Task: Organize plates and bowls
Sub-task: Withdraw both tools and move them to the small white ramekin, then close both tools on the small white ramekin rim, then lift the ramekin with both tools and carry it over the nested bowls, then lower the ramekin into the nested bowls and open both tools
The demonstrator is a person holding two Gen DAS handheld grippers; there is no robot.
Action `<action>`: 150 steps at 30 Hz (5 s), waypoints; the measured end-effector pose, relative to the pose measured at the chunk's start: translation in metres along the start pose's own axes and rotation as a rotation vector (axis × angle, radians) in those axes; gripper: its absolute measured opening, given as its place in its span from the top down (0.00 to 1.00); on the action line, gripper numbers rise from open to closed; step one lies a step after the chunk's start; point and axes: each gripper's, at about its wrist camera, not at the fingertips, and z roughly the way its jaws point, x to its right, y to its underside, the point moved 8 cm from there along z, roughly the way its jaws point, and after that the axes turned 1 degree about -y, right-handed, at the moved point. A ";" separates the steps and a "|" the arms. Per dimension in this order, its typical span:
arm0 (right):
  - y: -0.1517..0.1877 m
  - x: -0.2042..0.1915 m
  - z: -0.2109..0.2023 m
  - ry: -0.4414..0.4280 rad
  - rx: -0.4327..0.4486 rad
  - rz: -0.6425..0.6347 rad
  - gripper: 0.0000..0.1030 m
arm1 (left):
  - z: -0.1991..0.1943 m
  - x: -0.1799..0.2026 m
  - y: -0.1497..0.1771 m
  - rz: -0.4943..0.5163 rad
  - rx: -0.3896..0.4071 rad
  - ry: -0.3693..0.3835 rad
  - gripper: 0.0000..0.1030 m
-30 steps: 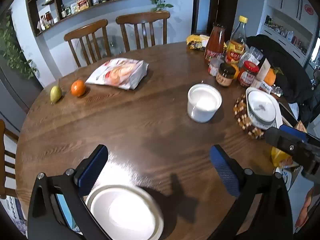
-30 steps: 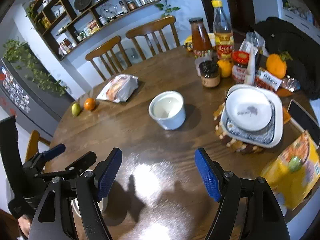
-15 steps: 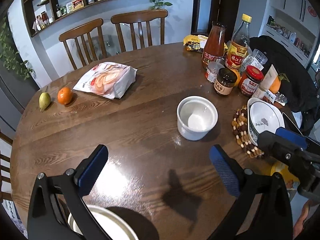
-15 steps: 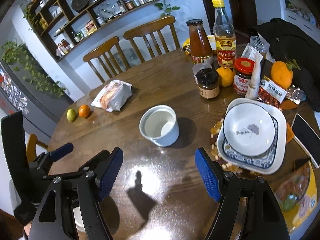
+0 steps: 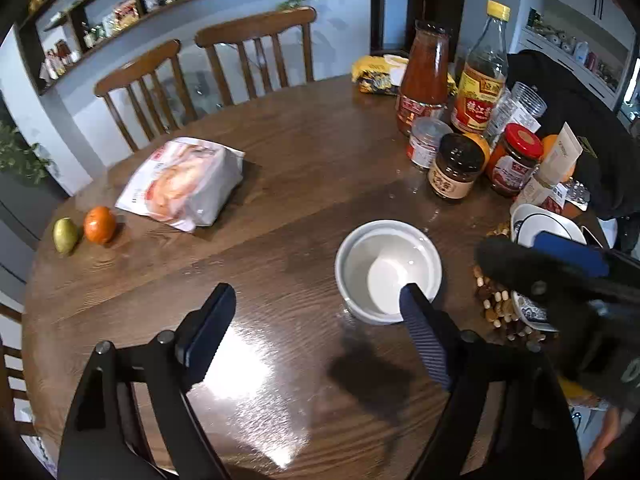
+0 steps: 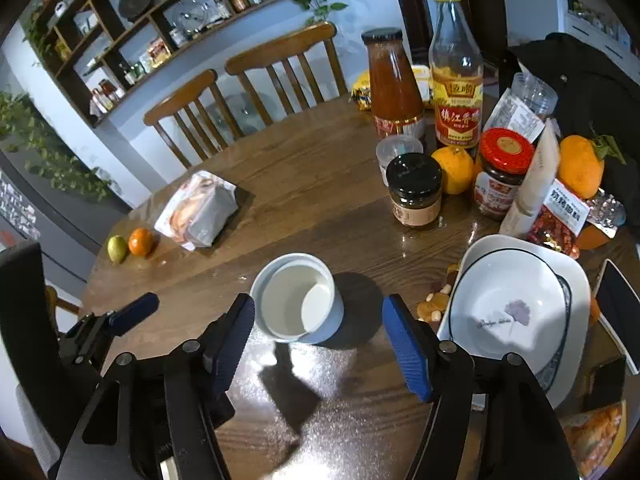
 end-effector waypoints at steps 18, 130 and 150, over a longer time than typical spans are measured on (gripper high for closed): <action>0.001 0.020 0.065 0.027 -0.123 0.054 0.55 | 0.063 0.013 0.004 -0.093 -0.139 0.120 0.25; 0.216 -0.182 0.027 -0.253 -0.329 -0.163 0.82 | -0.059 -0.136 0.221 -0.299 -0.164 -0.055 0.87; 0.217 -0.181 0.032 -0.203 -0.330 -0.184 0.82 | -0.049 -0.132 0.220 -0.268 -0.171 -0.059 0.85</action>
